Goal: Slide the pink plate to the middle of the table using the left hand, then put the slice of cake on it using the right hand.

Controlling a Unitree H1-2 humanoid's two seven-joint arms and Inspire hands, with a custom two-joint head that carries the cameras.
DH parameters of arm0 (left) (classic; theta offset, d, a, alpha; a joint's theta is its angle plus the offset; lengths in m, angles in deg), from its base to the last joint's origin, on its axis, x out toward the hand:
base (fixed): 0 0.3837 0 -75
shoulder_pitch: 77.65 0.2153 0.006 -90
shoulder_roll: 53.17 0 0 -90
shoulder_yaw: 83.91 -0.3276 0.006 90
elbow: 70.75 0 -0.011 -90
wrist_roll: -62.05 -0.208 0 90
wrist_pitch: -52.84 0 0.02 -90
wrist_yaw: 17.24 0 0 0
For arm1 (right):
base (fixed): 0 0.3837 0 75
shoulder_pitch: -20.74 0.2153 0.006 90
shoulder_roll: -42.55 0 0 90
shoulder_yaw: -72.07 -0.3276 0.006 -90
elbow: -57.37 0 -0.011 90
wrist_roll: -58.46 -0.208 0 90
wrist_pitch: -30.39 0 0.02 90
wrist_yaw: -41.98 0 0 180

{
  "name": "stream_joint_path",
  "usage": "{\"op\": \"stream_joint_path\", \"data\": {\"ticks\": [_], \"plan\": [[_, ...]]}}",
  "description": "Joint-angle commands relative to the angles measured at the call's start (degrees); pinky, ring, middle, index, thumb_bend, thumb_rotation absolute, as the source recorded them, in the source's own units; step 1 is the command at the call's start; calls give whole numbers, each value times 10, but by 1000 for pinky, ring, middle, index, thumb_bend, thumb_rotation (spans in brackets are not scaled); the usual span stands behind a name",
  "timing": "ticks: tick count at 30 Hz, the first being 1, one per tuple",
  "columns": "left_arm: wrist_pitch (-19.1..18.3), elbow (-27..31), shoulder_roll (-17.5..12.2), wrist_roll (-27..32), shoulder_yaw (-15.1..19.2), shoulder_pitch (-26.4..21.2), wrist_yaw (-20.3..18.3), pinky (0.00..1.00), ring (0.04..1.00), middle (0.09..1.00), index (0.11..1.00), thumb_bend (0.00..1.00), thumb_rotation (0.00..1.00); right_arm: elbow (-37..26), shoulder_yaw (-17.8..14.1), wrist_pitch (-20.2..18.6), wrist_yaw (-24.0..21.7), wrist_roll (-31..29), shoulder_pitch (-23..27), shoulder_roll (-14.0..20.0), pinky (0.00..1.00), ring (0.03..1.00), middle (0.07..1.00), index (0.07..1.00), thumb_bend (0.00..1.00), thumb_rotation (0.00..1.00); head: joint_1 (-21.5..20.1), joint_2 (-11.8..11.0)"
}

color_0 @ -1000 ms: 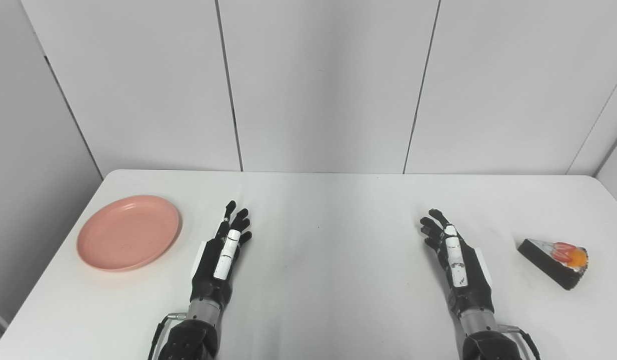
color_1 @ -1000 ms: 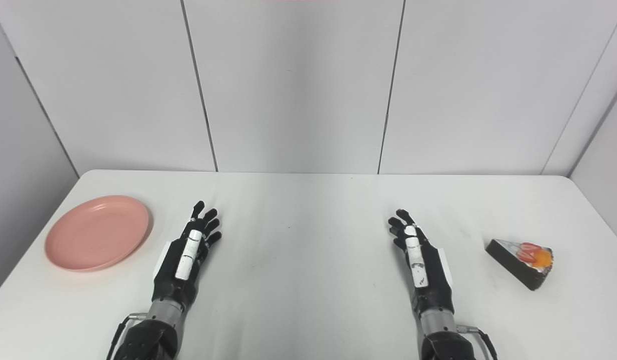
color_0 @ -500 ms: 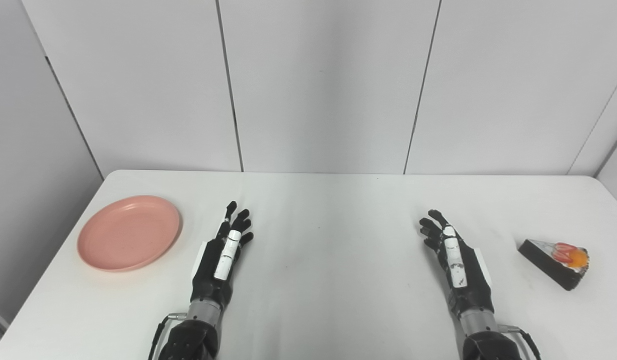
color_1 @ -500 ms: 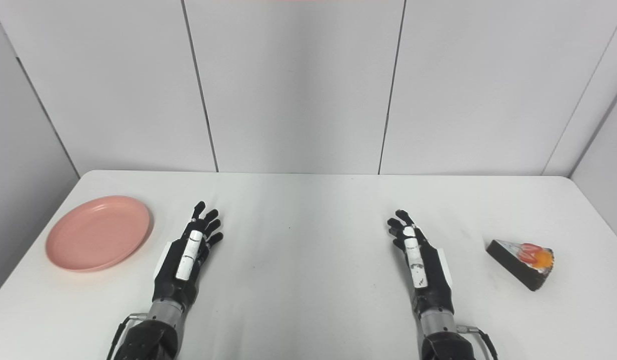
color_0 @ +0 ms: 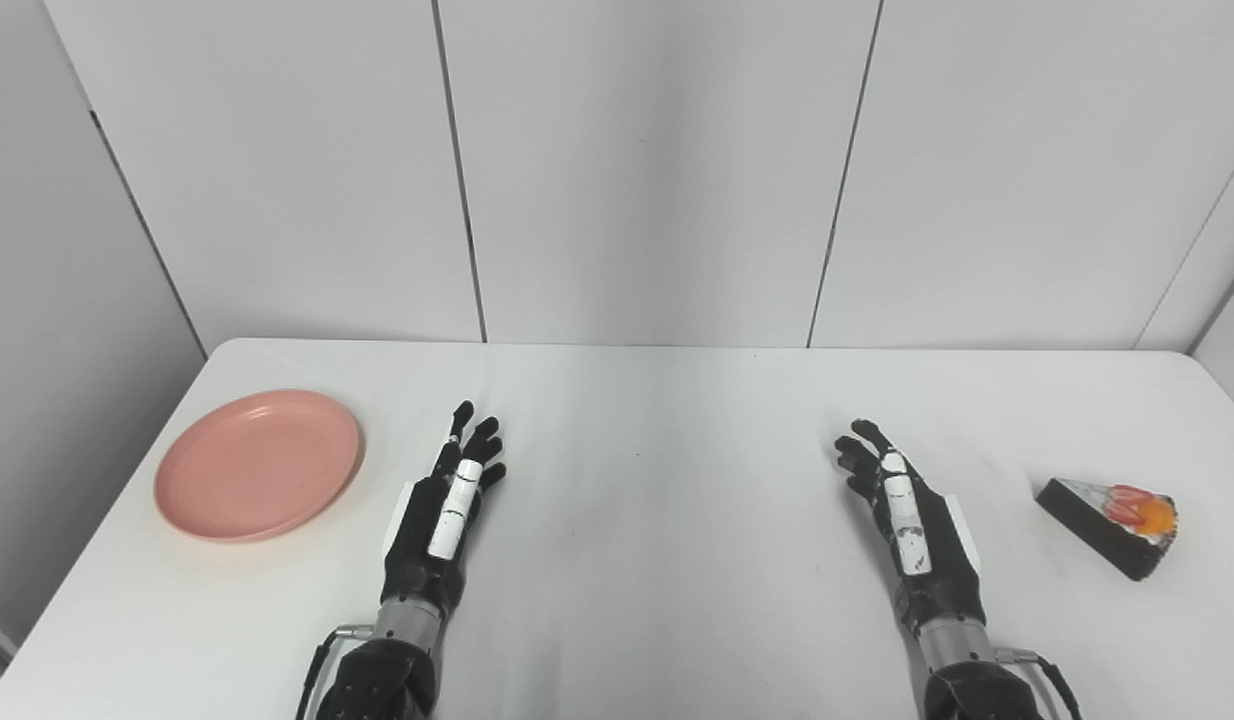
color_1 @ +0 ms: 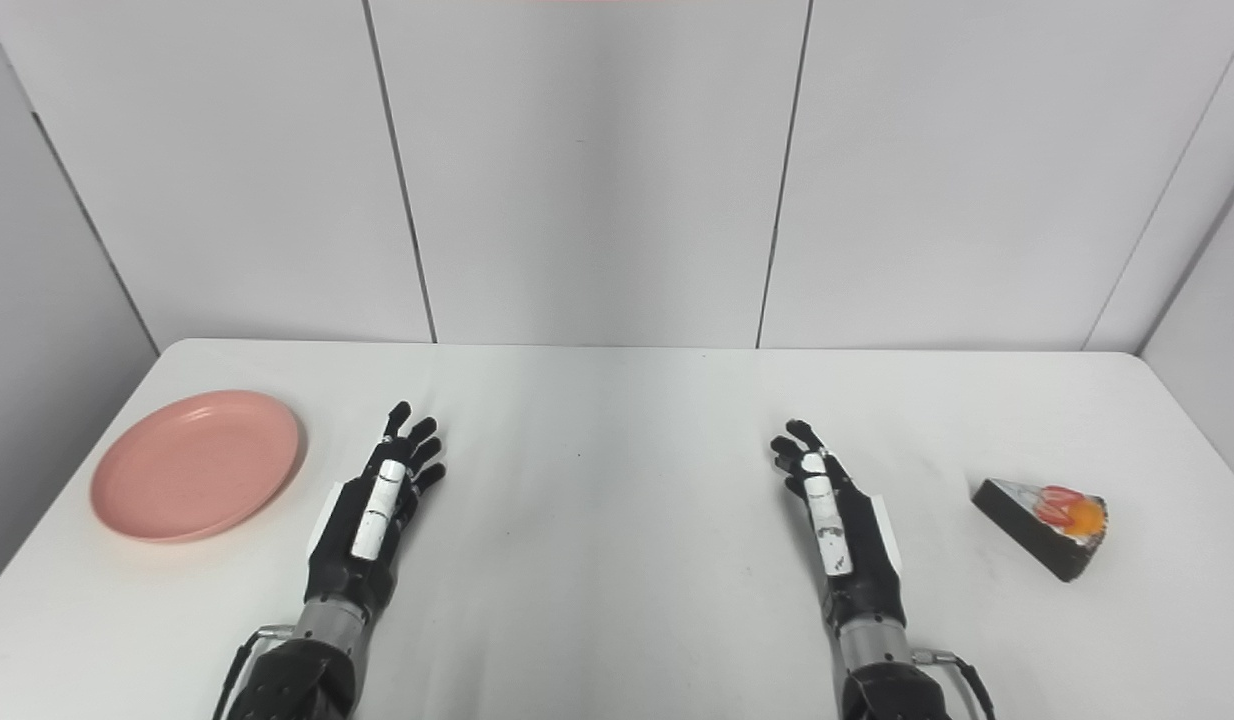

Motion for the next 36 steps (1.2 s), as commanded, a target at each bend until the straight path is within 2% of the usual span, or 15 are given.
{"op": "stream_joint_path", "data": {"ticks": [1, 9, 12, 15, 16, 17, 20, 21, 22, 23, 24, 25, 27, 31, 36], "plan": [[-5, -10, -2, -4, -6, -3, -9, 911, 947, 948, 990, 756, 855, 27, 2, 25, -8, 2, -18, 3, 899, 857, 820, 858, 919, 1000, 0, 0], [28, -51, -3, -14, -11, -12, -8, 888, 941, 946, 984, 765, 867, 58, 1, 43, -8, 3, -11, 5, 895, 859, 821, 866, 916, 1000, 21, -26], [53, -85, -1, -21, -13, -19, -7, 877, 935, 942, 984, 791, 873, 91, -2, 62, -12, -4, -3, 8, 895, 858, 826, 862, 926, 1000, 41, -57], [82, -125, 3, -28, -15, -28, -4, 874, 933, 942, 985, 819, 870, 135, -6, 90, -19, -13, 8, 14, 895, 858, 831, 864, 927, 1000, 52, -73], [93, -142, 5, -31, -15, -33, -1, 870, 929, 938, 982, 816, 869, 155, -8, 102, -22, -15, 13, 16, 894, 856, 830, 866, 928, 1000, 60, -86], [102, -154, 6, -34, -15, -37, 0, 866, 924, 933, 979, 804, 873, 169, -10, 112, -25, -17, 17, 18, 886, 850, 824, 862, 932, 1000, 60, -86], [134, -200, 11, -39, -14, -50, 4, 867, 922, 929, 980, 780, 868, 224, -16, 147, -33, -25, 33, 24, 876, 837, 811, 845, 940, 1000, 72, -110], [147, -219, 13, -40, -14, -56, 5, 866, 921, 928, 979, 774, 863, 244, -18, 159, -37, -29, 39, 26, 874, 834, 808, 841, 942, 1000, 79, -129], [156, -232, 14, -40, -13, -59, 5, 867, 921, 929, 980, 765, 859, 259, -19, 169, -40, -31, 43, 28, 874, 833, 807, 839, 941, 1000, 79, -129], [170, -252, 16, -40, -12, -65, 6, 868, 921, 929, 980, 760, 857, 281, -22, 180, -47, -38, 49, 30, 874, 832, 806, 838, 941, 1000, 88, -146], [179, -267, 17, -40, -11, -69, 6, 872, 919, 927, 980, 754, 855, 298, -24, 189, -52, -42, 53, 31, 882, 837, 811, 844, 938, 1000, 88, -146], [189, -284, 18, -42, -11, -74, 8, 874, 919, 926, 979, 751, 853, 318, -28, 196, -57, -47, 59, 33, 886, 839, 813, 848, 936, 1000, 97, -160], [204, -309, 21, -44, -11, -82, 12, 874, 914, 923, 977, 739, 857, 344, -35, 202, -65, -51, 68, 35, 880, 836, 815, 847, 923, 1000, 107, -172], [223, -345, 26, -43, -10, -94, 16, 881, 919, 925, 981, 693, 857, 376, -45, 204, -80, -53, 77, 41, 875, 834, 812, 846, 913, 1000, 120, -181], [231, -355, 29, -48, -13, -97, 22, 886, 923, 928, 983, 672, 869, 386, -56, 204, -94, -56, 79, 43, 884, 843, 820, 855, 929, 1000, 122, -178]]}}
